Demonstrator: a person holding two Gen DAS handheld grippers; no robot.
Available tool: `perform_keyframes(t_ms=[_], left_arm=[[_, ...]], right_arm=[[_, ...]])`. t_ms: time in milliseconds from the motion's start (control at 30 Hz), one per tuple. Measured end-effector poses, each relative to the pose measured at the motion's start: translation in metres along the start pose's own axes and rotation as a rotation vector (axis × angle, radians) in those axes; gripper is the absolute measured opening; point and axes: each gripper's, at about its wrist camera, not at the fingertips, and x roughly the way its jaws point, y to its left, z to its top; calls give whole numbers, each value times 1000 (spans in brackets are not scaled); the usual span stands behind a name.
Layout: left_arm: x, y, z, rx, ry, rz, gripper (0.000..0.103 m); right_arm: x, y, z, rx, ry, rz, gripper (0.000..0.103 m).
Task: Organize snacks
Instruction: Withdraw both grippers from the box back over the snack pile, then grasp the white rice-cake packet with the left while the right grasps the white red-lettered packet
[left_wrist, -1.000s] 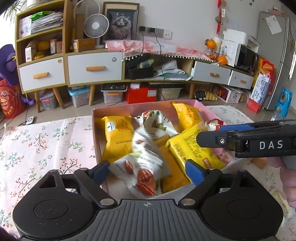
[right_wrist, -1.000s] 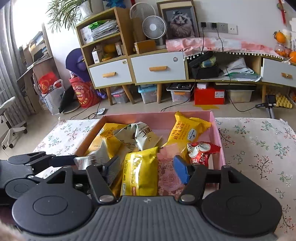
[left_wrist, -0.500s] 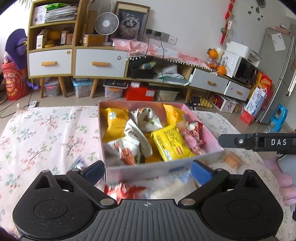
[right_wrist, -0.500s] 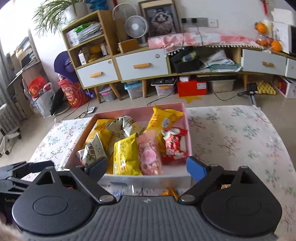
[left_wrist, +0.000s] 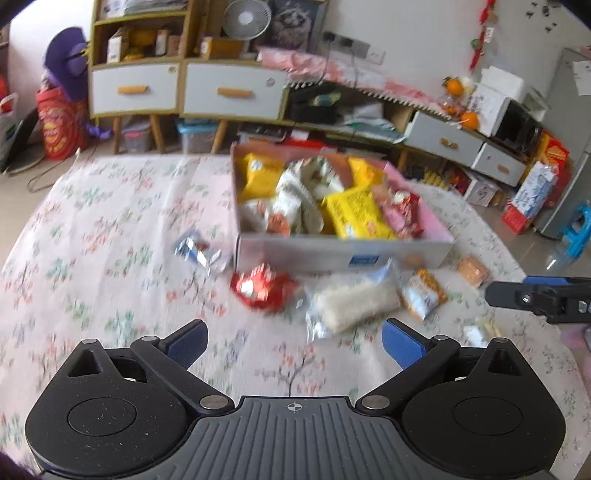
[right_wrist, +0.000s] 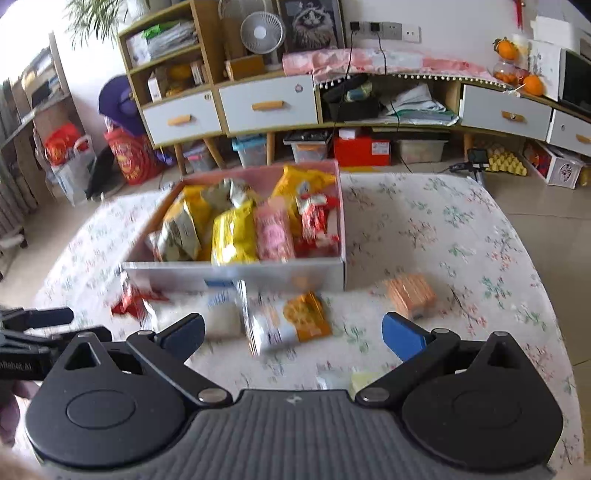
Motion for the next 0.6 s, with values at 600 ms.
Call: perform_keyframes(t_ms=[600], left_arm=[[17, -44, -13, 271, -1, -123, 101]], right_arm=[[27, -15, -32, 79, 317, -102, 101]])
